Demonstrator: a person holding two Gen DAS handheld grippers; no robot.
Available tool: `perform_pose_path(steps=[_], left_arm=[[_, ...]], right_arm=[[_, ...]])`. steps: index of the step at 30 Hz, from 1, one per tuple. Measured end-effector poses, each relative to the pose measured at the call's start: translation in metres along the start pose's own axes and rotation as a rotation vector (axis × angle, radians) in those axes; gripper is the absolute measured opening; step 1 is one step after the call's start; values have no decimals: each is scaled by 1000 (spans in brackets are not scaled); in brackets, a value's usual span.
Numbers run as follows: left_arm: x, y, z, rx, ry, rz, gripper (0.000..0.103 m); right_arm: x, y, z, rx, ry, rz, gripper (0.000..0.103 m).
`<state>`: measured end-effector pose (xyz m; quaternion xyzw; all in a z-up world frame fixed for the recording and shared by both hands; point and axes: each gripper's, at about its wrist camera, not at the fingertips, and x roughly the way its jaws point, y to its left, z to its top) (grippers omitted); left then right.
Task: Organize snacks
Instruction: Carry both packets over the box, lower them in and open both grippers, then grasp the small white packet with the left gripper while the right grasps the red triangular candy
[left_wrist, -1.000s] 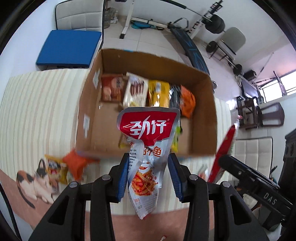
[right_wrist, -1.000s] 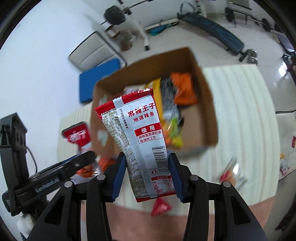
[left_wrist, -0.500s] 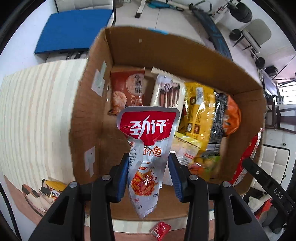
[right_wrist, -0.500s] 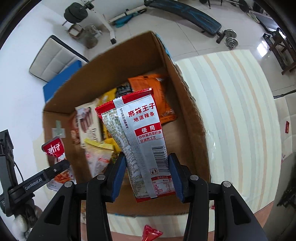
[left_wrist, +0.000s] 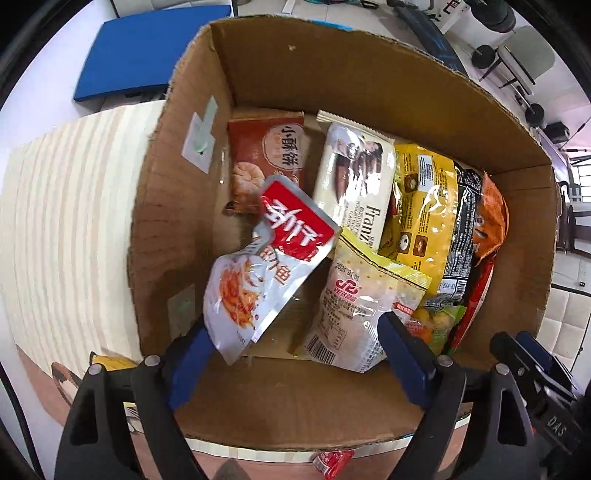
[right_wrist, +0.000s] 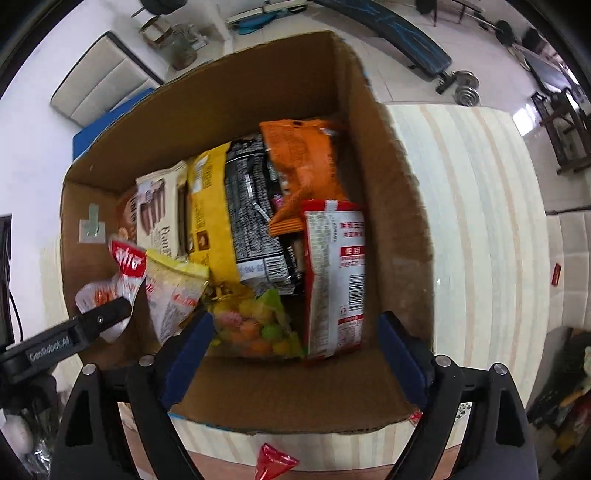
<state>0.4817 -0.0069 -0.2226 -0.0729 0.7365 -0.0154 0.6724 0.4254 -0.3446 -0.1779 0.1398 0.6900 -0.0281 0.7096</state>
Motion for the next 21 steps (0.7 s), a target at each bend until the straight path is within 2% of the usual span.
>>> perform_pose_path(steps=[5,9,14,21], left_arm=[[-15,4,-7,3,-32,-24,90],[-33,2,-17,21,-70,-32,95],[-58,-3,-44,64,-155,-20,95],[-87,-3,-80,114,-262,24,95]], right_arm=[[-9,3,-3,-16,-21,8,95],[-17,6,-9,-37,-61,-5,98],[-29,17,-23,-102,-96,-21,98],[-50,27,-60,-166,-156,-38,98]])
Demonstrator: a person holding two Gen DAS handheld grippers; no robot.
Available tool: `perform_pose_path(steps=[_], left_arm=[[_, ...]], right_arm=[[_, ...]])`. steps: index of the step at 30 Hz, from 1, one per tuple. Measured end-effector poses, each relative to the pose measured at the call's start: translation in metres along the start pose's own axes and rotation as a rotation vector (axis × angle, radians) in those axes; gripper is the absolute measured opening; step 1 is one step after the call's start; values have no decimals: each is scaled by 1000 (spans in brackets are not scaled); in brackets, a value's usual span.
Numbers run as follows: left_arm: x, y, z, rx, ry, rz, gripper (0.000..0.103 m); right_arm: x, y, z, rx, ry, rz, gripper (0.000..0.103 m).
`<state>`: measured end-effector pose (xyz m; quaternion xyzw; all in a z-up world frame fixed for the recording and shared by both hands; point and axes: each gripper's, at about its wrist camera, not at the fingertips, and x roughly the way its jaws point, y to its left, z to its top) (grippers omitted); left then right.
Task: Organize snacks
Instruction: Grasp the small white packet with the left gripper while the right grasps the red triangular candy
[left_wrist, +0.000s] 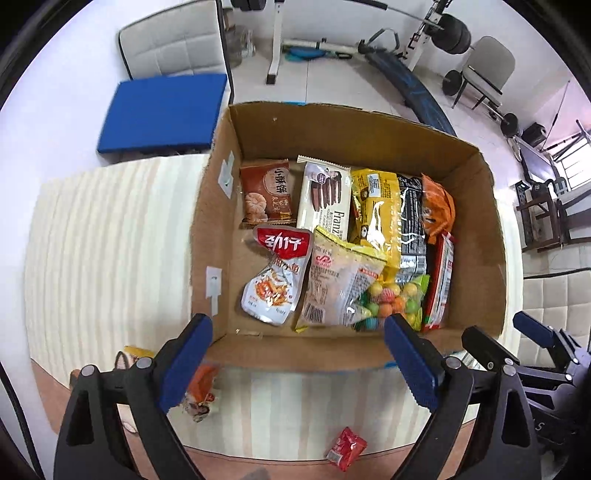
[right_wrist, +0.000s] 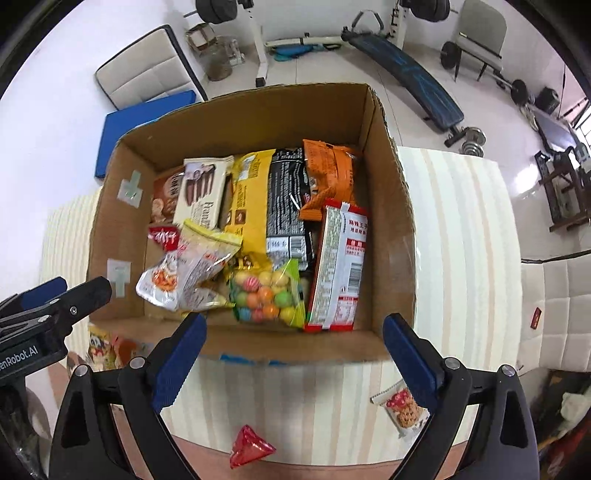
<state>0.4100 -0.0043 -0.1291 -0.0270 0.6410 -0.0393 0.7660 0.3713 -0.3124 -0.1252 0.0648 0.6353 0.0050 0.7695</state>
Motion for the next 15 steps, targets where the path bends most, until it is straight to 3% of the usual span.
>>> perform_pose_path(steps=[7,15], left_arm=[[-26,-5,-28,26,-93,37,95],[-59,-3,-56,-6,-218,25,95]], right_arm=[[-33,10,-28,-25,-86,-6,98],[-74,15,-54,-15,-191,7,98]])
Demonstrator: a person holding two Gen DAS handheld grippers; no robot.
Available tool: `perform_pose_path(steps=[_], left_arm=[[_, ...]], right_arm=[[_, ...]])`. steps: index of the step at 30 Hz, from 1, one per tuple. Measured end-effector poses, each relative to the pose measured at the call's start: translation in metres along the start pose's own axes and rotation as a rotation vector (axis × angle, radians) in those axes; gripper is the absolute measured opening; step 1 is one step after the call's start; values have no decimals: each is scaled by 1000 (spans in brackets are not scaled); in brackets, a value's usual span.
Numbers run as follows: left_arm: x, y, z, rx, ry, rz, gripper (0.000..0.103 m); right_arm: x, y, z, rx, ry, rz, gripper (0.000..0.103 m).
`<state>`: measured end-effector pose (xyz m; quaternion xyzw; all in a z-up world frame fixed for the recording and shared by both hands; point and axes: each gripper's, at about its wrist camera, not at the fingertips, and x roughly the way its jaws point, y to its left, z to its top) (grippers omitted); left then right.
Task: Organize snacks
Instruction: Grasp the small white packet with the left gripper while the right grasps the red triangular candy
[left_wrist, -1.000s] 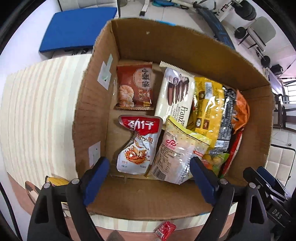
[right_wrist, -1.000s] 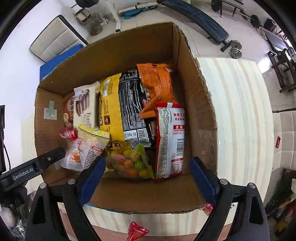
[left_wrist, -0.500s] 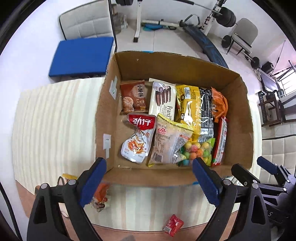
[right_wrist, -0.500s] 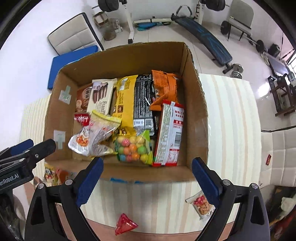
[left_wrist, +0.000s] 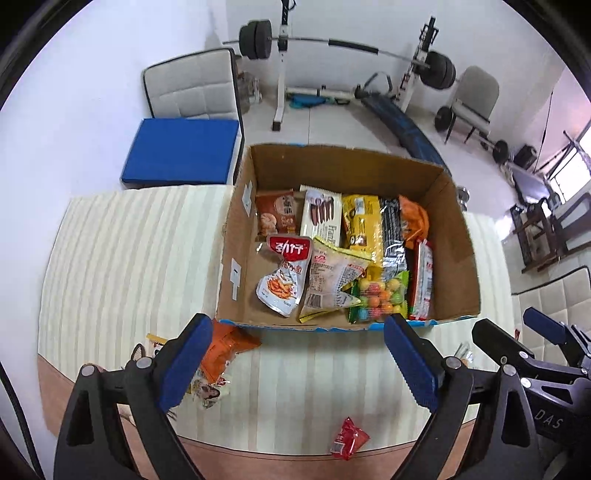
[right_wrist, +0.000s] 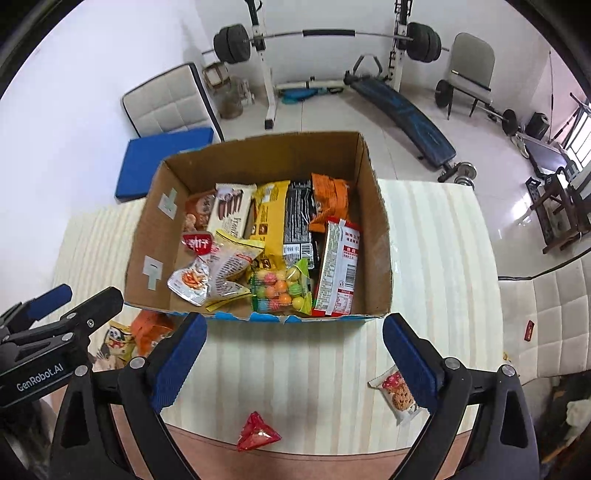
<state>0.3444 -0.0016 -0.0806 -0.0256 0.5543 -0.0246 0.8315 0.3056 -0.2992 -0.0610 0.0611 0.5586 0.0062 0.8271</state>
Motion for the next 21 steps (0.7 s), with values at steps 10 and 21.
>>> perform_pose_path(steps=[10,21], left_arm=[[-4,26,-45,-77,-8,12,95],[71,120,-139,-311,215,159,95]], right_arm=[[22,-2,-52,78,148,129,98],[139,24,-158,176,547,214,96]])
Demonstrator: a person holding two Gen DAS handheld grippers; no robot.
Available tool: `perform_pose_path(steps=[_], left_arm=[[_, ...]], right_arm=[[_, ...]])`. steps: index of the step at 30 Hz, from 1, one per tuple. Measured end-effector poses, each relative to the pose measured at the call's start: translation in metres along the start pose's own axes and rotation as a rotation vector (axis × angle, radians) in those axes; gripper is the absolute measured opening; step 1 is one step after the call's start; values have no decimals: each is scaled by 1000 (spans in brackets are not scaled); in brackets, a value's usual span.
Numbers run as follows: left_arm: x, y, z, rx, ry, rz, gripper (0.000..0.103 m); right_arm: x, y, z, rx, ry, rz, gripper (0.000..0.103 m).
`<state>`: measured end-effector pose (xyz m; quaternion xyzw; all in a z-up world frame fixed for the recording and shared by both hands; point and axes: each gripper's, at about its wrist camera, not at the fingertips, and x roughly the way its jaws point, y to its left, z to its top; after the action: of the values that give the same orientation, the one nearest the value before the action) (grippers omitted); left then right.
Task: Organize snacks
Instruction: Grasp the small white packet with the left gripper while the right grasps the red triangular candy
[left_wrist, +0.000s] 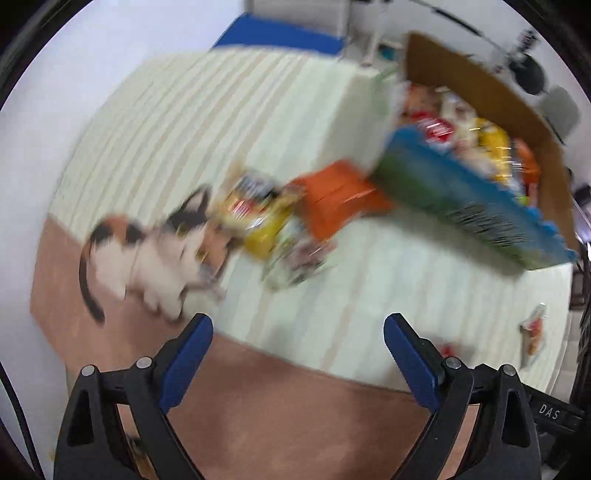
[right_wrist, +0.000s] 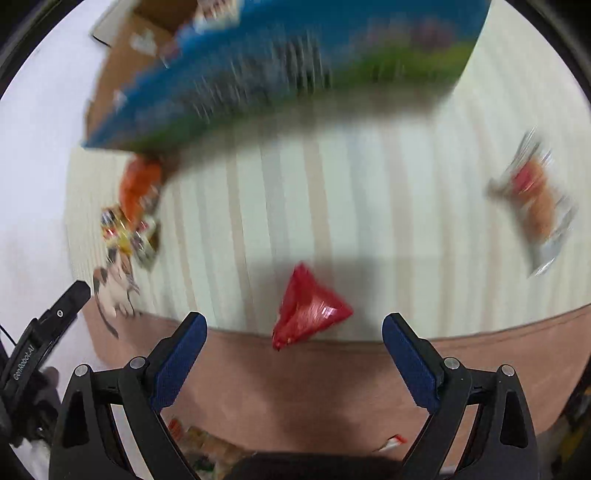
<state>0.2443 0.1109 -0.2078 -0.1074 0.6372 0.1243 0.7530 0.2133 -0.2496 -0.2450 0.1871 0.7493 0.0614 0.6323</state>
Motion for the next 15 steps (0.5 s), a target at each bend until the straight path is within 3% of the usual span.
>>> perform_pose_path(steps=[4,7,9,15], left_arm=[[22,29,-10,-87,48,24,95],[31,41,-12,-130,66,32,95],[34,45,-11,-140,69,41,95],[44,53,4,-159,88,24,95]], right_arm=[[34,-7,-3,64,61,21,89],[52,-5,-1,73,89,-3,72],[61,-5,0,83,99,-1,45],[62,9,-2,41,64,-21,39]])
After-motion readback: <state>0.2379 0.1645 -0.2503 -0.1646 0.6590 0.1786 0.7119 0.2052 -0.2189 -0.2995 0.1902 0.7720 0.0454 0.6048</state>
